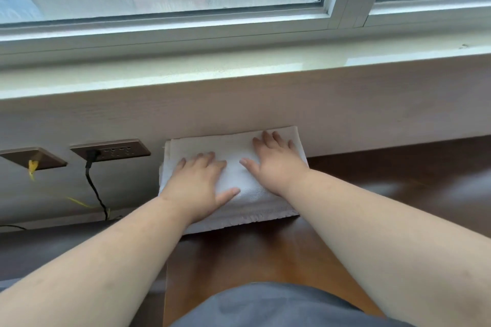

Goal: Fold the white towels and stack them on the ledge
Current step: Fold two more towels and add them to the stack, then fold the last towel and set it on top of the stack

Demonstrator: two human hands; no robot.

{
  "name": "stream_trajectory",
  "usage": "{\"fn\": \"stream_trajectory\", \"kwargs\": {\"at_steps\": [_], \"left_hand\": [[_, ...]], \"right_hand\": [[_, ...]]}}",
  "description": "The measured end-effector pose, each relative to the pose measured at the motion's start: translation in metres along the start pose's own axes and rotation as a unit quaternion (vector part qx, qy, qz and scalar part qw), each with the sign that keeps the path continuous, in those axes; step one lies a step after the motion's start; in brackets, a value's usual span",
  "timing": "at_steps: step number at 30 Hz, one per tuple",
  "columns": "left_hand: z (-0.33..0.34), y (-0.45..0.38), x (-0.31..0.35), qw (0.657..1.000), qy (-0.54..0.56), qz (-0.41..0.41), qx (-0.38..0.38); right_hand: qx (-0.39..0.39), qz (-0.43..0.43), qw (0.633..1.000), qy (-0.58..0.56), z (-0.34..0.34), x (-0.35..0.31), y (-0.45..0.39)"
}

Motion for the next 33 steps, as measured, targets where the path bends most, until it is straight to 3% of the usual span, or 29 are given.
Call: {"fn": "stream_trajectory", "kwargs": {"at_steps": [2, 6, 9, 14, 17, 26, 33], "left_hand": [[-0.017, -0.019, -0.006, 0.999, 0.024, -0.013, 0.028], [0.021, -0.027, -0.043, 0.988, 0.043, -0.105, -0.104], [0.036, -0.011, -0.068, 0.978, 0.072, -0.173, -0.096], [0.038, -0.015, -0.07, 0.976, 0.055, -0.172, -0.121], [0.033, -0.014, -0.066, 0.976, 0.032, -0.179, -0.119], [-0.034, -0.002, -0.001, 0.992, 0.051, -0.11, -0.014], [-0.132, -0.012, 0.115, 0.994, 0.093, 0.006, 0.062]], "right_hand": [[0.001, -0.03, 0.999, 0.012, -0.002, -0.013, -0.011], [-0.048, 0.008, 0.999, 0.012, 0.011, 0.007, -0.017], [-0.035, 0.051, 0.998, 0.009, 0.008, 0.03, -0.018], [-0.056, 0.121, 0.991, -0.031, 0.012, 0.063, -0.01], [-0.043, 0.109, 0.993, -0.019, 0.005, 0.063, -0.006], [0.047, 0.123, 0.989, -0.064, -0.052, 0.089, 0.039], [0.091, 0.152, 0.981, -0.083, -0.138, 0.154, 0.116]]}}
Point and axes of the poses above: each hand's wrist, its own y-axis away from the middle knuckle, its own z-axis out of the palm, x = y × z, the point moved 10 cm from there along -y, towards the middle knuckle, and after that the axes turned 5 degrees about z, right-handed, at the moved point
